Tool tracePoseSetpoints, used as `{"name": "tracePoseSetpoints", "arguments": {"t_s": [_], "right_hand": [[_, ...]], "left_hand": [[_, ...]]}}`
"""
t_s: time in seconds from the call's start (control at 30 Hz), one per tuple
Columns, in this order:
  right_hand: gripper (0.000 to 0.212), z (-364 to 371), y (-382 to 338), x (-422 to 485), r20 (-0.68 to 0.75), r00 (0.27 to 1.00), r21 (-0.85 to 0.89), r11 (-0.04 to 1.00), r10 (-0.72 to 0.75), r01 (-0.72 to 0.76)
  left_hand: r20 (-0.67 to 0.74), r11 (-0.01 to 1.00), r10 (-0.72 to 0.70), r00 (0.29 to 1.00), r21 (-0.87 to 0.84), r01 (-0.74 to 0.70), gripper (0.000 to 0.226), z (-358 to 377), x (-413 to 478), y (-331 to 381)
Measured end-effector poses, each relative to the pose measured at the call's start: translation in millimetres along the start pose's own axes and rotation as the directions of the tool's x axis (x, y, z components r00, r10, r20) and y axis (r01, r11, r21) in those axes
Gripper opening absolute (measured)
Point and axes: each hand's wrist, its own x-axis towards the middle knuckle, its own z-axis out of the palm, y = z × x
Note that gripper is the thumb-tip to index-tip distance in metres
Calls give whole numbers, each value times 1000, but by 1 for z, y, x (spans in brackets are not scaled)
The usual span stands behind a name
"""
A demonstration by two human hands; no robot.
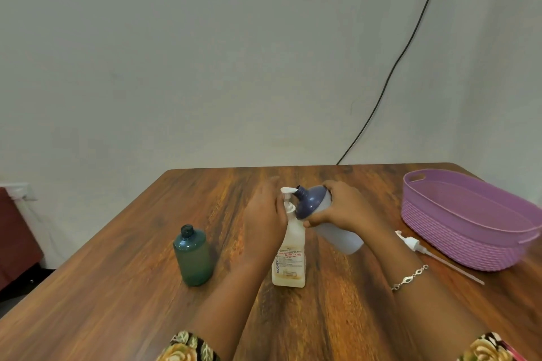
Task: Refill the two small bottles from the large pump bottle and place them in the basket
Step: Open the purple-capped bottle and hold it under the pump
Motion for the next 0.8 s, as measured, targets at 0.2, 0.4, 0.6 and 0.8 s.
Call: {"name": "tracePoseSetpoints", "arguments": {"t_s": [0.2,0.4,0.6,0.8], "right_hand": [[70,2,2,-1,-19,1000,15,1000,-3,3],[69,6,6,-2,-26,1000,19,1000,-12,13],[69,2,7,-3,-21,1000,-13,1000,-10,10],[70,4,9,-3,-11,1000,-26,1000,-5,5]], "left_hand": [[95,890,390,916,219,-401,33,-1,0,-7],[157,811,463,873,322,-488,38,3,-1,-13],[127,824,488,863,259,-504,28,6,0,-9],[6,916,386,923,118,-384,27,18,-3,-11]]}}
